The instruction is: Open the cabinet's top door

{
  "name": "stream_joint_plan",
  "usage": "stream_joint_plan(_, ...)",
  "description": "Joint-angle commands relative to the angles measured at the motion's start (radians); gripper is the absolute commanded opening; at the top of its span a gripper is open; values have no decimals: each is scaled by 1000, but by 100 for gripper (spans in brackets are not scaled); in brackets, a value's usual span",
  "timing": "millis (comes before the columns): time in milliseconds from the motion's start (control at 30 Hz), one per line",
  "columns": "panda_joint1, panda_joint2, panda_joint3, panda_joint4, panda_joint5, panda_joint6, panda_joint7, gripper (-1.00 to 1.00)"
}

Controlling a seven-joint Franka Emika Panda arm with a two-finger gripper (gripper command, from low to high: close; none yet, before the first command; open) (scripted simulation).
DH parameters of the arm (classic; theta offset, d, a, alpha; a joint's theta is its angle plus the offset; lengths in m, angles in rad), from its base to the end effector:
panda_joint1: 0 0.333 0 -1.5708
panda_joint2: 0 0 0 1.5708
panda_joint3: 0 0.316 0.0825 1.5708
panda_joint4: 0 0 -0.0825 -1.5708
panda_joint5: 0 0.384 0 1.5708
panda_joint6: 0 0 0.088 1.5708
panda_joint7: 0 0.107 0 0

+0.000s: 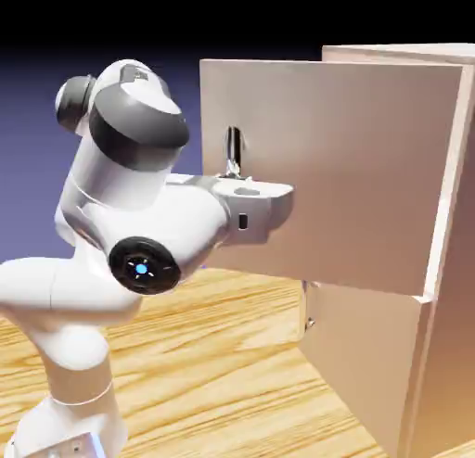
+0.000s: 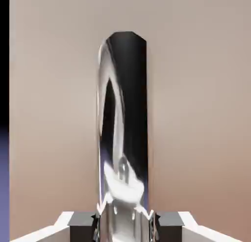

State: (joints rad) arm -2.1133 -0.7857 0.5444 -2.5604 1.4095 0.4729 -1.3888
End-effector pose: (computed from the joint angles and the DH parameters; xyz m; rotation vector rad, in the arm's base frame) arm 0.1844 -0.2178 0.5308 -1.6803 -0.1203 -1.1033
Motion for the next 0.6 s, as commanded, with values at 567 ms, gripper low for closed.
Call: stream_joint_plan(567, -15, 652, 188, 521, -449, 64, -178, -100)
